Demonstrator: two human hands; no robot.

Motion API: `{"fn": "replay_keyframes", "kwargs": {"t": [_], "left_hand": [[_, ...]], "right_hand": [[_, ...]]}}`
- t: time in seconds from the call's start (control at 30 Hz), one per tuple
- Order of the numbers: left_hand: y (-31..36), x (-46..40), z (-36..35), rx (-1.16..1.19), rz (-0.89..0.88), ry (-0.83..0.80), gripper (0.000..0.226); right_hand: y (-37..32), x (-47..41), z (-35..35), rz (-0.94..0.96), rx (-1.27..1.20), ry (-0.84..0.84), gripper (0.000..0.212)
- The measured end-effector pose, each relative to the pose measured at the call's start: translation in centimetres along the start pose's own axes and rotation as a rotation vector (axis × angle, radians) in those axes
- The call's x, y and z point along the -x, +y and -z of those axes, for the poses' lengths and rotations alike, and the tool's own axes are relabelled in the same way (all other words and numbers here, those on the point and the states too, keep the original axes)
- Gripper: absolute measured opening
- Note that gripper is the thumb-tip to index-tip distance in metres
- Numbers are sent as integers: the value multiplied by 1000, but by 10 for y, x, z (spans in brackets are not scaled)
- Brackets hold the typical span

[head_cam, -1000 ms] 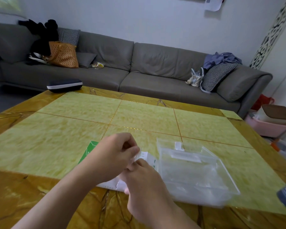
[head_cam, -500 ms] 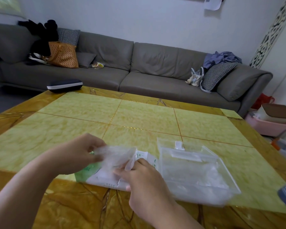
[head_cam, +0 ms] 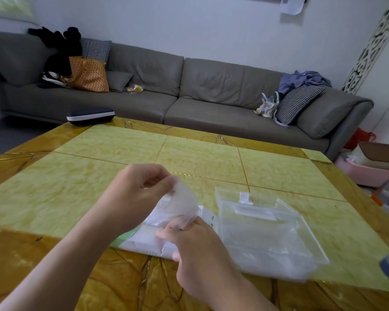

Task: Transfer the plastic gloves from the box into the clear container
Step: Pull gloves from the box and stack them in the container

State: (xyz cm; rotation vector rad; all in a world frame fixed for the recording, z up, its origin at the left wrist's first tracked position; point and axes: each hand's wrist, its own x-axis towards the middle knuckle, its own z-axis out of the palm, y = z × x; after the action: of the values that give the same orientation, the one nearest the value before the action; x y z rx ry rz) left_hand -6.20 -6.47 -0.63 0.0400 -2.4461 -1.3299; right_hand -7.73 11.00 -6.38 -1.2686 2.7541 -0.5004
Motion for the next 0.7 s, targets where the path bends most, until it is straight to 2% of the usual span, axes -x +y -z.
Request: {"fn": "replay_keyframes", "kwargs": {"t": [0.1,0.2,0.27,0.37,0.43,0.47,0.53,0.57,0.63,0.7], "left_hand": [[-8,-3,-2,-23,57,43,22],[-25,-9,0,-3,194,110,18],[-32,-11,2,-18,259,147,15],[-35,-13,4,-17,308,179,12],[-32,-12,5,-21,311,208,7],[-30,-11,5,-23,306,204,4],[-27,-10,3,-17,324,148,10],[-27,-10,1,-7,350,87,13],[-32,-10,-4,10,383,-63,15],[-41,-10,-9,40,398,-165,16]], "right_hand": [[0,-1,0,-9,-15,2,60],[-3,2,6,-33,-27,-24,64],[-8,8,17,-95,-51,-24,54],[-6,8,33,-191,-54,188,32],[0,-2,43,-255,-70,347,30],[2,-8,49,-293,-92,359,32],[8,-26,52,-362,-212,244,40],[11,-35,51,-366,-283,185,29],[15,-49,47,-346,-343,171,6],[19,-58,41,-344,-378,219,10]]}}
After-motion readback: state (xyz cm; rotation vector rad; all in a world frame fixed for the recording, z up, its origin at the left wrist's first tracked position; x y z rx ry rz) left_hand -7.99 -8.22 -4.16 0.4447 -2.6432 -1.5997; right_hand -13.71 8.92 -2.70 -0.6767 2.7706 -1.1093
